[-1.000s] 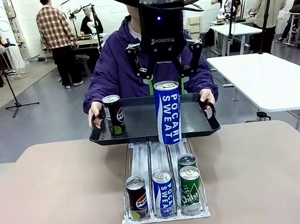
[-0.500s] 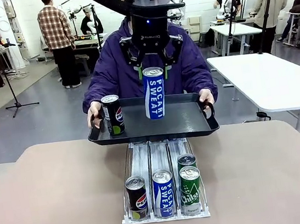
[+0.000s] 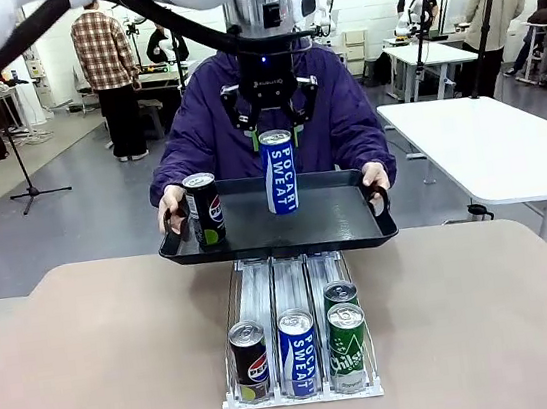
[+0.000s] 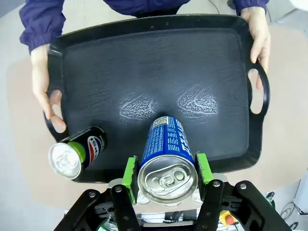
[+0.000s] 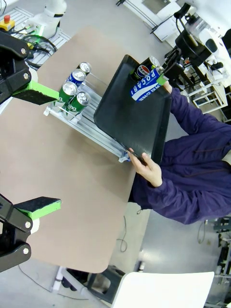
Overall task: Retrieve and hand over the desired beverage to the person.
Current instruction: Place the picked can on the Handle tray extended by the person.
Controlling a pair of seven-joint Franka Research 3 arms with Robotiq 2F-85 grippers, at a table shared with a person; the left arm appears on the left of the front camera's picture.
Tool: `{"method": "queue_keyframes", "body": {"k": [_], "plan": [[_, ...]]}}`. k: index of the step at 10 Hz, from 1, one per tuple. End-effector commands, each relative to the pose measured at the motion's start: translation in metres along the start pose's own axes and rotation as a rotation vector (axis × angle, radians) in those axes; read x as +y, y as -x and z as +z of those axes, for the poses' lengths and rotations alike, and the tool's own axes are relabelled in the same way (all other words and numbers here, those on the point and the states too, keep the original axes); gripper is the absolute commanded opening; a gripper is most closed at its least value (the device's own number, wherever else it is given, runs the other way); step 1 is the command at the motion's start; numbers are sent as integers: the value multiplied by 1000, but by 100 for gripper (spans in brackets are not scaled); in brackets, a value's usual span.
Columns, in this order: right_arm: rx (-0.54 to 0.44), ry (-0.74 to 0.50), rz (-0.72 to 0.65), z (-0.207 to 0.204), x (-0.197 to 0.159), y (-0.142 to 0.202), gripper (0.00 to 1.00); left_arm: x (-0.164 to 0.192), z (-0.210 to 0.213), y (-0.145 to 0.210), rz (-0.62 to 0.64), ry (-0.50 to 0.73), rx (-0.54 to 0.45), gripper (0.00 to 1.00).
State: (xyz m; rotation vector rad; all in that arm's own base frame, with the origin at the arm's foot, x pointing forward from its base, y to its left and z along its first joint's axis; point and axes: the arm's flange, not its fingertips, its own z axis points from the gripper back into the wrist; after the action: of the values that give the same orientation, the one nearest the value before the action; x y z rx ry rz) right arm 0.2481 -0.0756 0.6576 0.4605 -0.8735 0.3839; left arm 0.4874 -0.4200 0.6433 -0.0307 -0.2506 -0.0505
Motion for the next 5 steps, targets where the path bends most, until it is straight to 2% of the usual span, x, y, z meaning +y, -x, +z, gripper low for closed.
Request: {"method": "queue_keyframes", "body": {"k": [1,5], "plan": [[-5,-22,3,-2,0,-1,100,-8,1,-12,-5,35,31,58],[-5,-22,3,-2,0,-1,100,-13,-17,-12,-9,10,75,58]]}}
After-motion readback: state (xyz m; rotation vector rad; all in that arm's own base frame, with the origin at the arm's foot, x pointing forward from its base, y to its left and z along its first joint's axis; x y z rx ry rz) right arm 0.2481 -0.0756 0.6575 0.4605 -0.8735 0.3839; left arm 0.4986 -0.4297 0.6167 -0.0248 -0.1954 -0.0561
